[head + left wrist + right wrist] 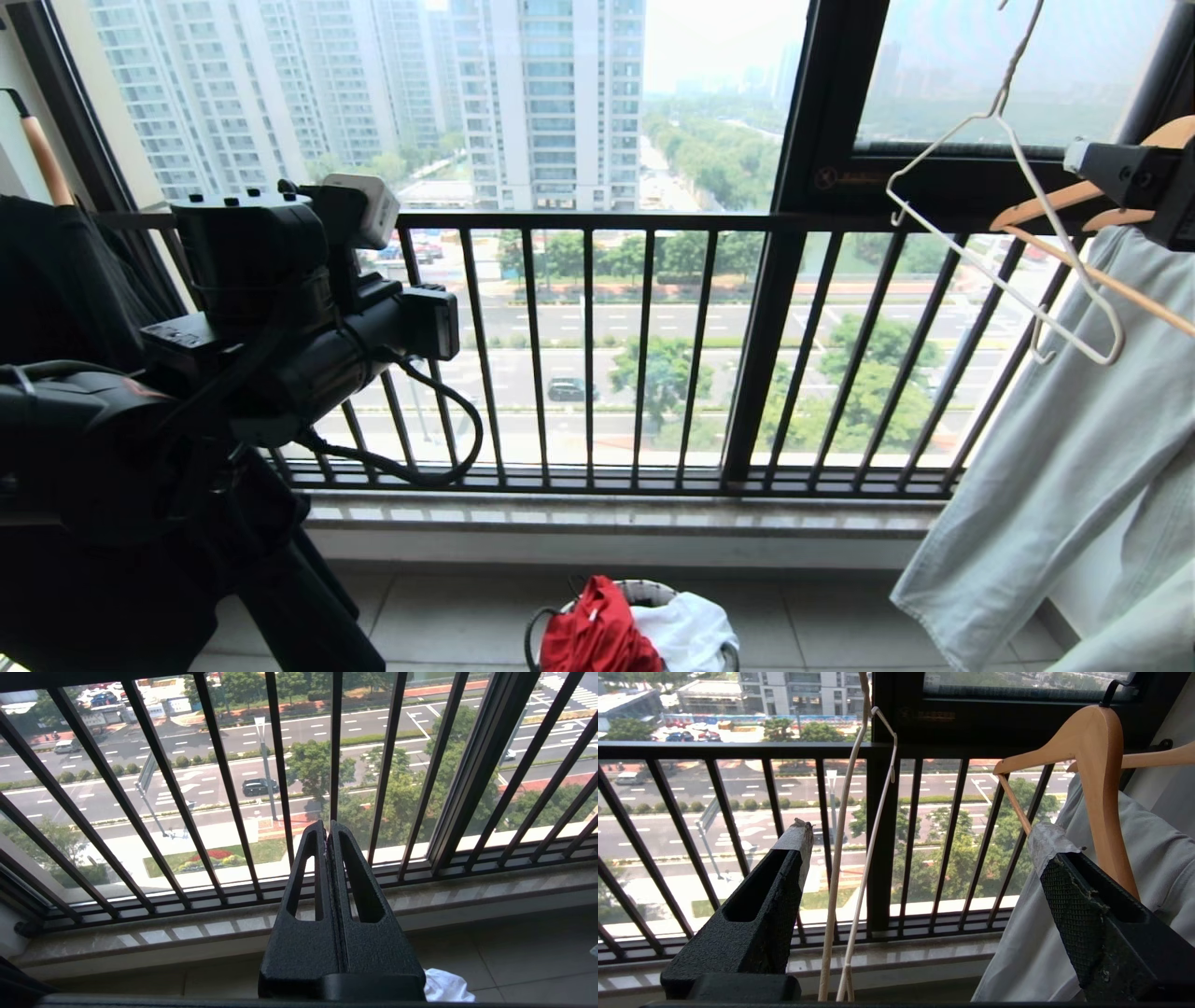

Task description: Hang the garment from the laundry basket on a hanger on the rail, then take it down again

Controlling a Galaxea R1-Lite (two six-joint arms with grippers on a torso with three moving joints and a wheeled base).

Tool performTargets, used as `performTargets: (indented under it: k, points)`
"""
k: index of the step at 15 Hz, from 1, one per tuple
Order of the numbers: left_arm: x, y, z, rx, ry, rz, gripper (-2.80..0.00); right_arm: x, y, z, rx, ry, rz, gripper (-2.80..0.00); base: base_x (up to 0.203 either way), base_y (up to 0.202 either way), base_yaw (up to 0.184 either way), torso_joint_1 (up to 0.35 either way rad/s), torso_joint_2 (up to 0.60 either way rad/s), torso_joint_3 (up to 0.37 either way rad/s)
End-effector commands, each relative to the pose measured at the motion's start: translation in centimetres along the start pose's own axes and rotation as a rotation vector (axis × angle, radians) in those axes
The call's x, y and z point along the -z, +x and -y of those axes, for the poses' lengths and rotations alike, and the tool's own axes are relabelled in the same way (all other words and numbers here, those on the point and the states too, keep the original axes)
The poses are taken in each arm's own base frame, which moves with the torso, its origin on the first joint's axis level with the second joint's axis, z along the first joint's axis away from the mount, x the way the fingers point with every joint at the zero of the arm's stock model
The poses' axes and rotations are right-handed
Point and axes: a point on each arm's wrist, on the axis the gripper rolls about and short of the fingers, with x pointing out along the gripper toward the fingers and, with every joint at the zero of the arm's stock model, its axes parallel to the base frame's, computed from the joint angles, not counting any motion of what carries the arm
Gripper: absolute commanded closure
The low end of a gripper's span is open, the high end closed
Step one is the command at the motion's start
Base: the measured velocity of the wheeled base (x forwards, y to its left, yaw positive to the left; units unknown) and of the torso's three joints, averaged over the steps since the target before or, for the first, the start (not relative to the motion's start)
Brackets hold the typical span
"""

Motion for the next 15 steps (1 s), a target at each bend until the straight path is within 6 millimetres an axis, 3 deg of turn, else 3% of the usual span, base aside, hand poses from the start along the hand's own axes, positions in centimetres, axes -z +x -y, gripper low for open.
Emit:
performTargets:
  k: [1, 2, 3, 5, 7, 11, 15]
  points:
    - [-0.1, -0.1, 0.0, -0.002, -0.002, 0.005, 0.00, -0.6, -3.6, 2.4, -0.023, 0.031, 0.065, -2.80, 0.000, 0.000, 0.000, 0.000, 0.00, 0.000]
    - [-0.5, -0.3, -0.1, -0.001, -0.009, 0.018, 0.00, -0.2, -4.5, 3.0, -0.036, 0.019, 0.070, -0.39, 0.000, 0.000, 0.000, 0.000, 0.00, 0.000]
    - [-0.7, -0.7, -0.2, 0.000, -0.008, 0.026, 0.00, 0.1, -5.4, 3.6, -0.042, 0.006, 0.081, 0.00, 0.000, 0.000, 0.000, 0.000, 0.00, 0.000]
    - [-1.5, -1.5, -0.4, 0.003, -0.016, 0.050, 0.00, 0.2, -7.3, 5.0, -0.042, 0.003, 0.112, 0.00, 0.000, 0.000, 0.000, 0.000, 0.00, 0.000]
    - [-0.9, -2.6, -0.7, 0.003, -0.012, 0.033, 0.00, 0.7, -9.4, 6.5, -0.048, -0.020, 0.084, 0.00, 0.000, 0.000, 0.000, 0.000, 0.00, 0.000]
    - [-1.7, -6.1, -1.8, -0.007, -0.018, 0.070, 0.00, 1.5, -12.1, 8.5, -0.045, -0.028, 0.073, 0.00, 0.000, 0.000, 0.000, 0.000, 0.00, 0.000]
    - [-2.4, -10.7, -5.0, -0.112, -0.034, 0.145, 0.00, 1.6, -15.1, 10.7, 0.018, -0.006, 0.115, 0.00, 0.000, 0.000, 0.000, 0.000, 0.00, 0.000]
